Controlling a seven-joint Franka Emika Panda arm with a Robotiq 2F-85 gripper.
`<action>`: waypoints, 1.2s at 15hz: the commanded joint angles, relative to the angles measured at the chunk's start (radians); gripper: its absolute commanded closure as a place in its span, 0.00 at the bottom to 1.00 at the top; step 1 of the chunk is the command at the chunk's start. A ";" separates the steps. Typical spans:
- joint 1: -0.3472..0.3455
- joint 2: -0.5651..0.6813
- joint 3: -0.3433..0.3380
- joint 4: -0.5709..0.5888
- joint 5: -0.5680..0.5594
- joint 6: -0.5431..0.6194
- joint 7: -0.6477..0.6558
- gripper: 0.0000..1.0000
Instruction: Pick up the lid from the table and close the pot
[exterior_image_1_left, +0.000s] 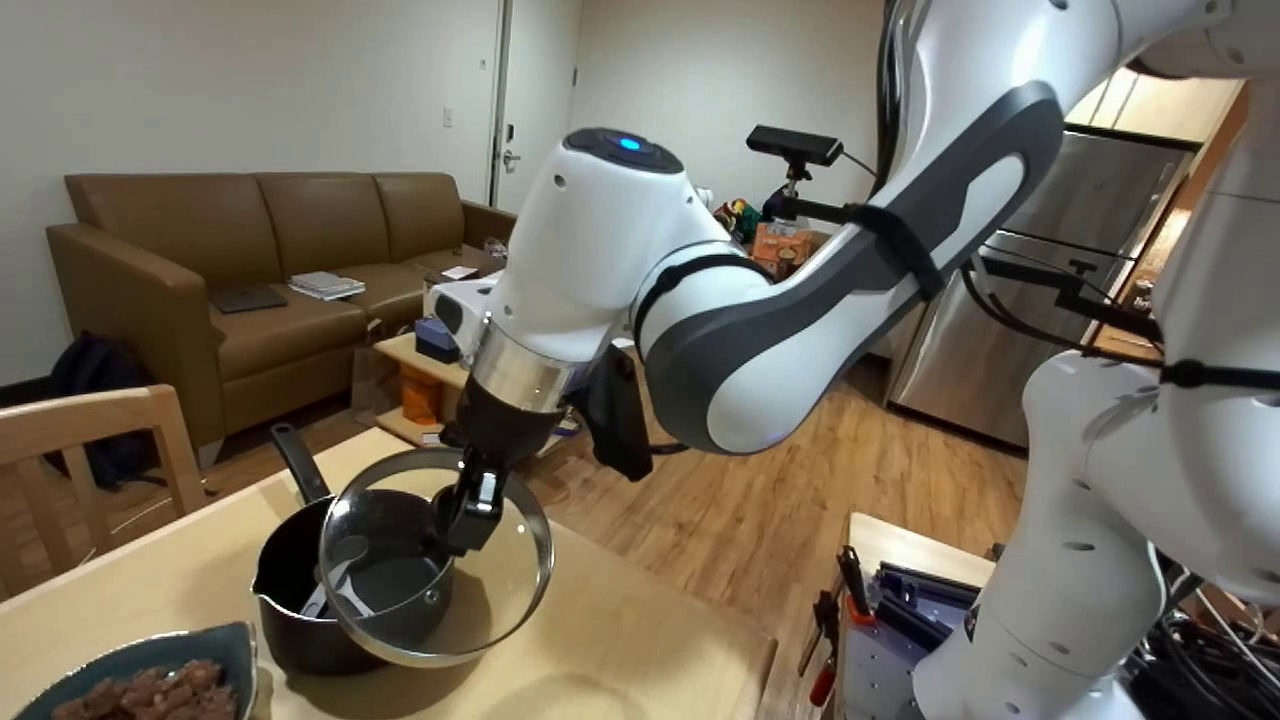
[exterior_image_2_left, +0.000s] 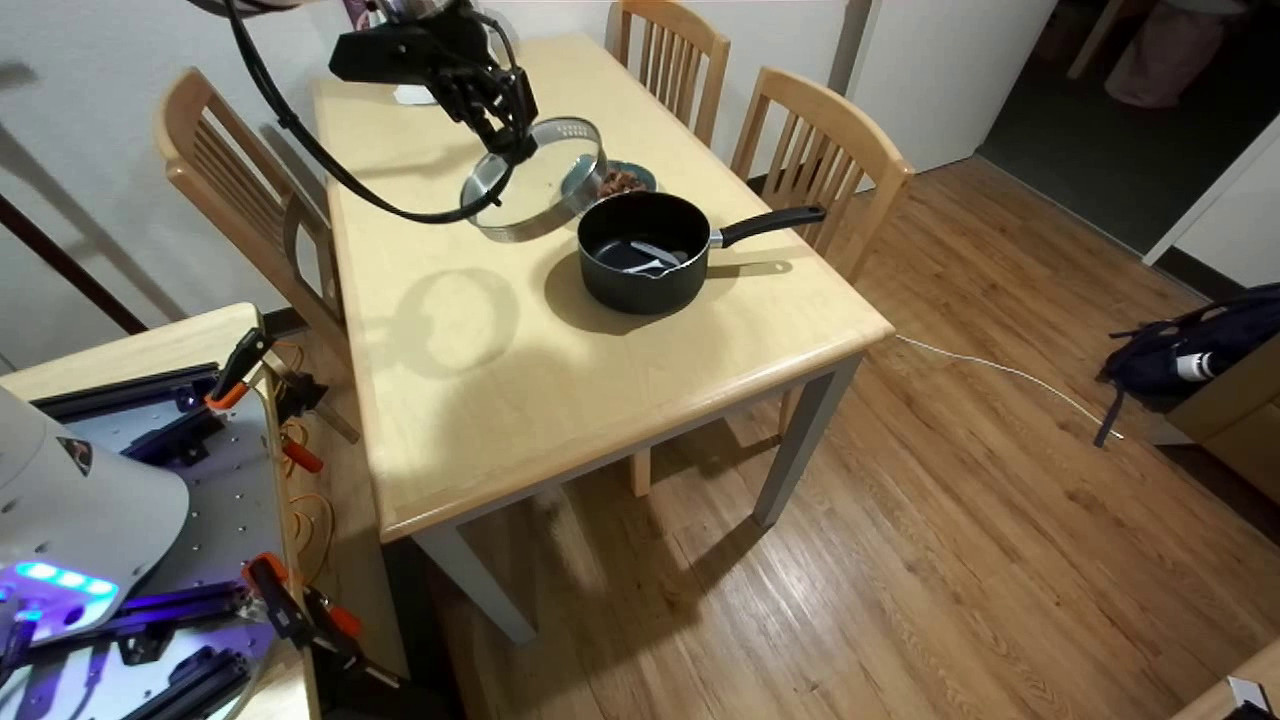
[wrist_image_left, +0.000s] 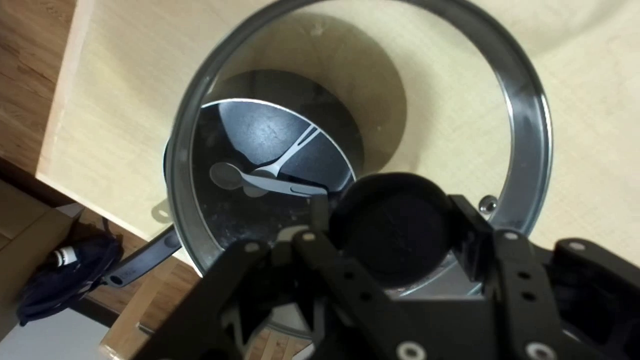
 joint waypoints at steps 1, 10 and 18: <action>-0.053 0.047 0.064 0.010 0.195 0.009 -0.133 0.66; -0.078 0.094 0.105 -0.003 0.299 0.047 -0.194 0.66; -0.061 0.099 0.076 -0.009 0.214 0.029 -0.087 0.66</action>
